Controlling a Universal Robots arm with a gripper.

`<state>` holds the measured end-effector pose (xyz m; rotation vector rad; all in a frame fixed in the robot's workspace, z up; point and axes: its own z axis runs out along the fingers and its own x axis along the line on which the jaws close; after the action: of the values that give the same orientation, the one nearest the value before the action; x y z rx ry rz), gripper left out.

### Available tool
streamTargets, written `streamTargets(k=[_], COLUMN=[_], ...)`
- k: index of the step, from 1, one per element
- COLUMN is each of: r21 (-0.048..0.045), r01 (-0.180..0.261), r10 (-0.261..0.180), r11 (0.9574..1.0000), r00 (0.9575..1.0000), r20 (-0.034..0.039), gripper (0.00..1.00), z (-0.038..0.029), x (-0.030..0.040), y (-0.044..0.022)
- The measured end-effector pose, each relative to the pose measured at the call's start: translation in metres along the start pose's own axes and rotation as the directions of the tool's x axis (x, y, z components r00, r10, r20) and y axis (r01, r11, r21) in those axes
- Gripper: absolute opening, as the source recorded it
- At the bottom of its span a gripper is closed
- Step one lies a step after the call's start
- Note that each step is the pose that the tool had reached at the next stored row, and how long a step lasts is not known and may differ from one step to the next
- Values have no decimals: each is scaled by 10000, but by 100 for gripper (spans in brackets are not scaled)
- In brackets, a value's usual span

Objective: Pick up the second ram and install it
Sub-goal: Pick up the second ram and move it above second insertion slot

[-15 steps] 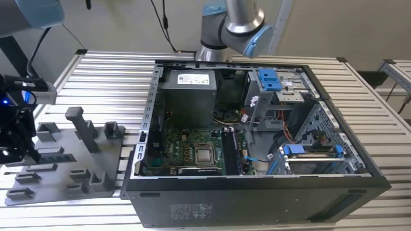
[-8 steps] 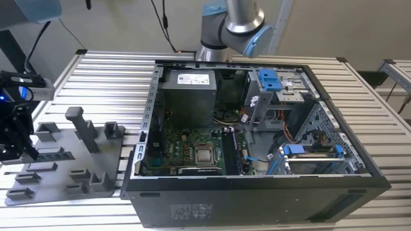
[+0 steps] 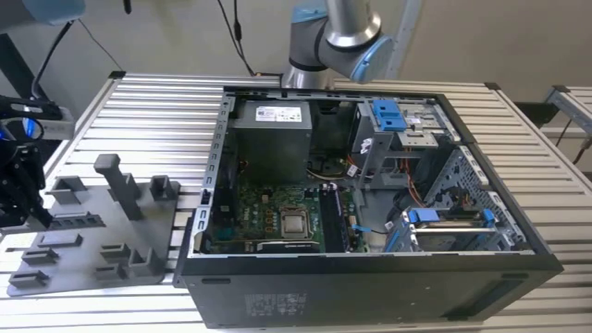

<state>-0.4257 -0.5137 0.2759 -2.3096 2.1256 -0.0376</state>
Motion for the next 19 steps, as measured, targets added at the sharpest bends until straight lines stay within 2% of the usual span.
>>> streamTargets(k=[19], r21=[1], r01=[0], r10=[0], r11=[10000], r00=[10000], r20=[15], gripper=[14], z=[-224], x=[4], y=[-4])
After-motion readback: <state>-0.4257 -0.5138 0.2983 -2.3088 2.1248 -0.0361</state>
